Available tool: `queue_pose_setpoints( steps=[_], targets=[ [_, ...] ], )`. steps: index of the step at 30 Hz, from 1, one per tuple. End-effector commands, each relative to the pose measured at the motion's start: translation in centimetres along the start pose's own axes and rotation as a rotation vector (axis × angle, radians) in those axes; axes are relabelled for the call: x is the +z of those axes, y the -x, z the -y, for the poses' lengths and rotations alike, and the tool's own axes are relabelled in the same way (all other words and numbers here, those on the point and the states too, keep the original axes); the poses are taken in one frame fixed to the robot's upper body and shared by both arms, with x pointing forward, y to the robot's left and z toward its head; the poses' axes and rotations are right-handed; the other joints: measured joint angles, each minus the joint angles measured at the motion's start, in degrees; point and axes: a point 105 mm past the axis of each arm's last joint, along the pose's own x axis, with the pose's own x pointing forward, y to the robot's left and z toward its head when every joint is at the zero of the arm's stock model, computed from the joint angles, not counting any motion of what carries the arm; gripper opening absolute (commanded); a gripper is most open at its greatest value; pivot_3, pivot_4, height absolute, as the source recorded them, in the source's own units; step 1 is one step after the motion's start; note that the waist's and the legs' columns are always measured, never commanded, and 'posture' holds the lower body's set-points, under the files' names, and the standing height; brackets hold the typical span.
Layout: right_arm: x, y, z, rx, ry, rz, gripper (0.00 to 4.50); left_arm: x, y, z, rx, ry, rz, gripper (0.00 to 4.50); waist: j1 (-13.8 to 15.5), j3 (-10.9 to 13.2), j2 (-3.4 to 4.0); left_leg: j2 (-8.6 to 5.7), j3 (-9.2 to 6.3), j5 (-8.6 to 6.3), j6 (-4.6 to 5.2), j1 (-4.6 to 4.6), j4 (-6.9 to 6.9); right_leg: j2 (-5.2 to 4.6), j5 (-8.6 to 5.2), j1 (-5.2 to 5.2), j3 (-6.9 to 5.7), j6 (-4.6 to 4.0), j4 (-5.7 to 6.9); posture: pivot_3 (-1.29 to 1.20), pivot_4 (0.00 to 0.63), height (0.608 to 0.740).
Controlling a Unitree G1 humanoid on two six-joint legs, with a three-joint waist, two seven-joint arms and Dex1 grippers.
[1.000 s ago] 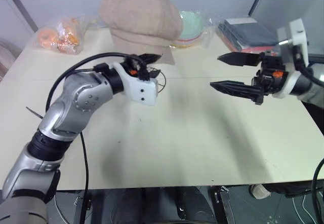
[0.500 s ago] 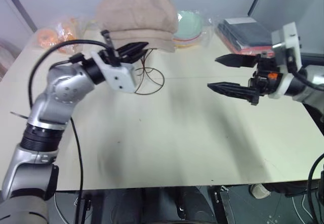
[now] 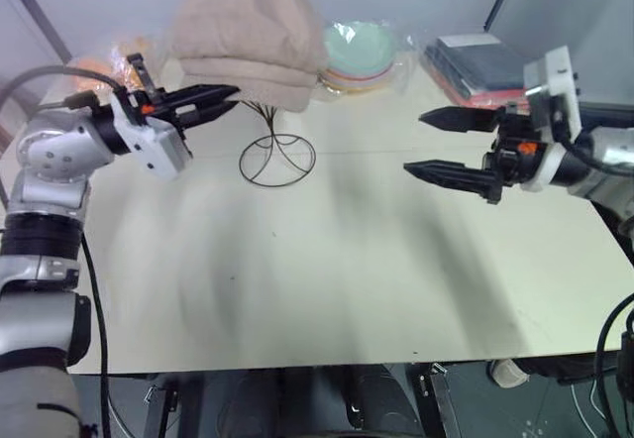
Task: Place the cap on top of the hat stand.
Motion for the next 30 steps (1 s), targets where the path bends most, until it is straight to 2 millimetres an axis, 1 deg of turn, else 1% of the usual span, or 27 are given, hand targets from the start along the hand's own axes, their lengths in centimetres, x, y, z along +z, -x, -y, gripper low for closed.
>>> queue_pose_setpoints(
  steps=[1, 3, 4, 7, 14, 15, 16, 18, 19, 22, 26, 30],
  targets=[
    [2.0, 0.6, 0.1, -0.015, 0.039, 0.060, 4.50, 0.1, 0.5, 0.1, 0.000, -0.011, 0.017, 0.02, 0.05, 0.00, 0.00, 0.00, 0.00, 0.00, 0.00, 0.00, 0.00, 0.00, 0.00, 0.00, -0.01, 0.00, 0.01, 0.00, 0.150, 0.740],
    [2.0, 0.6, 0.1, -0.015, 0.039, 0.060, 4.50, 0.2, 0.7, 0.6, -0.007, -0.011, 0.029, 0.02, 0.10, 0.00, 0.00, 0.01, 0.00, 0.00, 0.00, 0.00, 0.01, 0.00, 0.00, 0.01, -0.01, 0.00, 0.01, 0.00, 0.150, 0.740],
    [2.1, 0.6, 0.1, -0.014, 0.039, 0.062, 4.50, 0.3, 0.8, 0.9, -0.012, -0.007, 0.036, 0.35, 0.10, 0.00, 0.00, 0.01, 0.00, 0.00, 0.00, 0.00, 0.01, 0.00, 0.00, 0.01, -0.01, 0.00, 0.01, 0.00, 0.150, 0.740],
    [2.1, 0.5, 0.2, -0.013, 0.037, 0.065, 4.50, 0.6, 0.8, 1.3, -0.022, 0.006, 0.050, 0.35, 0.06, 0.00, 0.01, 0.01, 0.00, 0.00, 0.00, 0.00, 0.01, -0.01, 0.00, 0.01, 0.00, 0.00, 0.02, 0.00, 0.150, 0.740],
    [2.1, 0.1, 0.3, 0.008, 0.031, 0.072, 4.50, 1.0, 1.6, 1.4, -0.014, 0.015, 0.032, 0.35, -0.04, -0.01, 0.01, 0.02, 0.00, 0.00, 0.00, 0.00, 0.01, 0.00, 0.00, 0.00, 0.00, 0.00, 0.03, 0.00, 0.150, 0.740],
    [2.1, 0.0, 0.4, 0.009, 0.030, 0.071, 4.50, 1.0, 1.7, 1.5, -0.021, 0.012, 0.025, 0.73, -0.06, -0.01, 0.01, 0.03, -0.01, 0.00, 0.00, 0.00, 0.01, 0.00, 0.00, 0.00, 0.00, 0.00, 0.03, 0.00, 0.150, 0.740],
    [2.1, -0.1, 0.5, 0.010, 0.029, 0.070, 4.50, 1.1, 1.9, 1.5, -0.027, 0.013, 0.014, 1.01, -0.08, 0.00, 0.01, 0.03, 0.00, 0.00, 0.00, 0.00, 0.00, 0.00, 0.00, 0.00, 0.00, 0.00, 0.03, 0.00, 0.150, 0.740],
    [2.1, -0.2, 0.8, 0.018, 0.026, 0.069, 4.50, 1.1, 2.3, 1.4, -0.031, 0.014, -0.016, 1.99, -0.06, 0.00, 0.01, 0.04, 0.00, 0.00, 0.00, 0.00, 0.00, 0.00, 0.00, -0.02, 0.00, 0.00, 0.04, 0.00, 0.150, 0.740],
    [2.1, -0.3, 0.9, 0.021, 0.025, 0.069, 4.50, 1.1, 2.5, 1.5, -0.035, 0.013, -0.028, 2.16, -0.08, 0.00, 0.01, 0.05, 0.00, 0.00, 0.00, 0.00, 0.00, 0.00, 0.00, -0.02, -0.01, 0.00, 0.04, 0.00, 0.150, 0.740],
    [2.1, -0.6, 1.1, 0.037, 0.031, 0.066, 4.50, 1.5, 3.1, 1.9, -0.052, 0.002, -0.051, 2.16, -0.04, 0.00, 0.02, 0.06, 0.01, 0.00, 0.00, 0.00, -0.01, -0.01, 0.00, -0.03, 0.00, 0.00, 0.04, 0.00, 0.150, 0.740],
    [2.2, -1.1, 1.4, 0.056, 0.035, 0.076, 4.50, 1.7, 3.2, 2.2, -0.054, 0.009, -0.080, 2.16, 0.09, 0.01, 0.03, 0.05, 0.02, 0.00, 0.00, 0.00, -0.01, -0.02, 0.00, -0.02, 0.00, 0.00, 0.04, 0.00, 0.150, 0.740],
    [2.0, -1.4, 1.6, 0.066, 0.033, 0.082, 4.50, 1.8, 3.8, 2.4, -0.065, 0.020, -0.113, 2.16, 0.06, 0.01, 0.03, 0.06, 0.02, 0.00, 0.00, 0.00, -0.02, -0.02, 0.00, -0.03, 0.00, 0.00, 0.02, 0.00, 0.150, 0.740]
  ],
)
